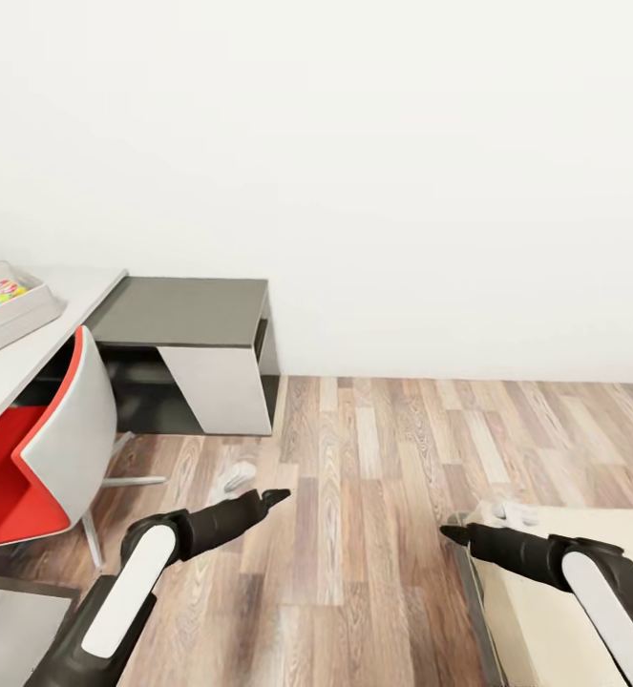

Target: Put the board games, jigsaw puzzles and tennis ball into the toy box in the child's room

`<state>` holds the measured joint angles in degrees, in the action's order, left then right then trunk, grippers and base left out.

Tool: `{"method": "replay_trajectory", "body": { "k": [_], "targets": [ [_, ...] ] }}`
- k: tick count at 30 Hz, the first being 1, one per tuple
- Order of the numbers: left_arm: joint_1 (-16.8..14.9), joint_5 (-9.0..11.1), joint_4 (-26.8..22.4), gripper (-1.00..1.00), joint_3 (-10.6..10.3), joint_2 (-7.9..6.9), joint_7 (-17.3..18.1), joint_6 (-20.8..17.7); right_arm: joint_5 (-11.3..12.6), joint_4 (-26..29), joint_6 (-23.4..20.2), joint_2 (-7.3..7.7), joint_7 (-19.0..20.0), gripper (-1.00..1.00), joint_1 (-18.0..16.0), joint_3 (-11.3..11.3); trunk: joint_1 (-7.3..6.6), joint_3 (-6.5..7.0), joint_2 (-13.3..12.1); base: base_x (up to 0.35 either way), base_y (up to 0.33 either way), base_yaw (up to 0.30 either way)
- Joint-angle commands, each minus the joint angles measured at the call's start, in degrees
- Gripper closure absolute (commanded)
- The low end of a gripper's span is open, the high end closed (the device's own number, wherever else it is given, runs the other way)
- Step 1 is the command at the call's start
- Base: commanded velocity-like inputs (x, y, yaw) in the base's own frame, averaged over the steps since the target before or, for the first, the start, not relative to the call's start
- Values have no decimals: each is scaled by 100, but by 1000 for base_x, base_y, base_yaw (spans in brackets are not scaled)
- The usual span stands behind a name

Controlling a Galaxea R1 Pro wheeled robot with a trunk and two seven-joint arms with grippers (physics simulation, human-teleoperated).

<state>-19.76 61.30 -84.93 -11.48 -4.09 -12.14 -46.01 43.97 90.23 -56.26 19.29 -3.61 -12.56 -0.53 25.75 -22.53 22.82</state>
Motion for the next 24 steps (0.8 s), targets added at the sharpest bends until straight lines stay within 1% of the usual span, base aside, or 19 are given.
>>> {"method": "replay_trajectory", "body": {
  "k": [1,2,3,6,7,8,9,11,12,14,15,18,21,23,24],
  "targets": [
    [5,70,-8,-100,-3,-4,-57,-1,28,2,-23,-2,-38,-100,-6,4,4,0,10,-1,0,-154],
    [165,-36,20,-100,84,-8,-59,98,-143,-75,31,-102,-39,-100,-7,100,4,9,10,-1,0,-154],
    [165,-36,20,-100,84,-8,-59,98,-143,-75,31,-102,-39,-100,-7,100,4,17,10,-1,0,-154],
    [625,-285,162,-100,309,-15,-60,418,-596,-326,227,-363,-41,-100,-1,344,4,42,10,0,0,-155],
    [625,-285,162,-100,309,-15,-60,418,-596,-326,227,-363,-41,-100,-1,344,4,51,10,0,0,-155],
    [769,-341,211,-100,373,-18,-60,516,-721,-410,303,-427,-41,-100,1,407,4,59,10,0,0,-155],
    [769,-341,211,-100,373,-18,-60,516,-721,-410,303,-427,-41,-100,1,407,4,68,10,0,0,-155],
    [1030,-427,300,-100,512,-24,-63,682,-923,-584,453,-522,-40,-100,7,512,4,85,10,0,0,-155],
    [1030,-427,300,-100,512,-24,-63,682,-923,-584,453,-522,-40,-100,7,512,4,93,10,0,0,-155],
    [1226,-482,426,-100,668,-34,-60,815,-1060,-770,585,-582,-38,-100,10,605,4,110,10,0,0,-155],
    [1226,-482,426,-100,668,-34,-60,815,-1060,-770,585,-582,-38,-100,10,605,4,118,10,0,0,-155],
    [1402,-529,700,-100,841,-44,-58,946,-1180,-1030,717,-632,-29,-100,20,756,4,144,10,0,0,-155],
    [1439,-539,817,-100,879,-45,-60,977,-1209,-1103,744,-642,-26,-100,27,815,4,169,10,0,0,-155],
    [1493,-552,1082,-100,933,-46,-64,1048,-1249,-1249,789,-659,-28,-100,36,951,4,186,10,0,0,-155],
    [1493,-552,1082,-100,933,-46,-64,1048,-1249,-1249,789,-659,-28,-100,36,951,4,194,10,0,0,-155]
  ]
}}
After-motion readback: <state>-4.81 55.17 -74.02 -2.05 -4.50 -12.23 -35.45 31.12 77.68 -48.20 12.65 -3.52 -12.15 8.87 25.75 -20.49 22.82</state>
